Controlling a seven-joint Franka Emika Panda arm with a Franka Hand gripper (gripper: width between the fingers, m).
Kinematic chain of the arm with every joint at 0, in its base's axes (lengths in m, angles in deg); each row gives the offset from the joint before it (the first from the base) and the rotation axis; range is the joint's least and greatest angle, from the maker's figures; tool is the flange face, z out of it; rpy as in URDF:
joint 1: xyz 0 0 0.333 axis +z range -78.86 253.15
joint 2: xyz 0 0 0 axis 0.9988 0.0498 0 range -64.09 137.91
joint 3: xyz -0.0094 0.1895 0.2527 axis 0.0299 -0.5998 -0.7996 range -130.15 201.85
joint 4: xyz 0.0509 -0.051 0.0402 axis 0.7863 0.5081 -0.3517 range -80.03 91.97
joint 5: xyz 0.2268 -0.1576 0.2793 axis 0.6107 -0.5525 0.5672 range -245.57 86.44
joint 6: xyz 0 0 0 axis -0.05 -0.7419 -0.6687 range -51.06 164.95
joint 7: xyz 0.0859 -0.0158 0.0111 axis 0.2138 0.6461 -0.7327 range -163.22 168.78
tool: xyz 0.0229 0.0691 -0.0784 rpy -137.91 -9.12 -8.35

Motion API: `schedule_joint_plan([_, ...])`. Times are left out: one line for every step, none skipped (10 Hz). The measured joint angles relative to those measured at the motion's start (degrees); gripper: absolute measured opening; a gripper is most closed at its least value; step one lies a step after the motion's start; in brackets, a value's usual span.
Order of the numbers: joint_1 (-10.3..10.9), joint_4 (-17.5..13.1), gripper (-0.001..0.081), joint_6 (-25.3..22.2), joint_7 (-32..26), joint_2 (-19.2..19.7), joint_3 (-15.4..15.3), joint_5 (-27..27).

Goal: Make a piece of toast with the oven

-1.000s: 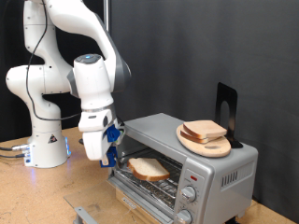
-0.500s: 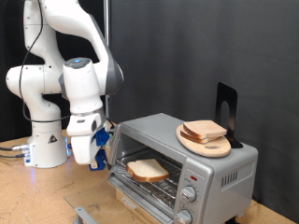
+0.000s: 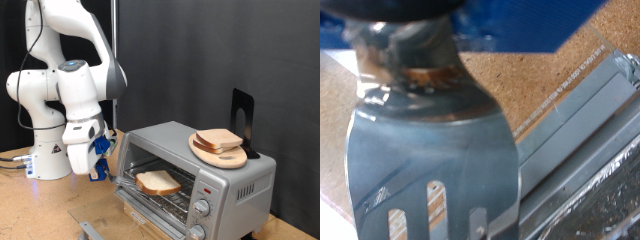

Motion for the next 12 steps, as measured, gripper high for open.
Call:
schedule_joint_plan([0.0,0.0,0.0385,-0.1,-0.9,-0.5,0.1,0.9])
schedule_joint_plan([0.0,-0.1,0.0385,-0.5,-1.4,-1.0,0.1,1.4])
schedule_joint_plan([0.0,-0.2,0.0385,-0.8,-1.5,-1.4,0.1,1.4])
schedule_joint_plan([0.0,-0.4,0.0385,-0.8,-1.3,-1.5,-0.2,1.4])
schedule_joint_plan([0.1,-0.7,0.0385,-0.8,-0.3,-1.5,-1.0,1.3])
schedule_joint_plan([0.1,-1.1,0.0385,-0.7,1.3,-1.5,-2.1,1.1])
schedule_joint_plan([0.2,-1.5,0.0385,-0.5,2.8,-1.4,-3.3,1.1])
schedule_joint_plan([0.3,-1.9,0.0385,-0.4,4.0,-1.2,-4.4,1.1])
schedule_joint_plan([0.3,-2.3,0.0385,-0.4,4.9,-1.1,-5.2,1.0])
schedule_joint_plan([0.3,-2.5,0.0385,-0.4,5.2,-1.0,-5.7,1.0])
schedule_joint_plan([0.3,-2.5,0.0385,-0.4,5.3,-1.0,-5.9,1.0])
schedule_joint_plan([0.2,-2.5,0.0385,-0.6,5.3,-1.0,-5.9,1.0])
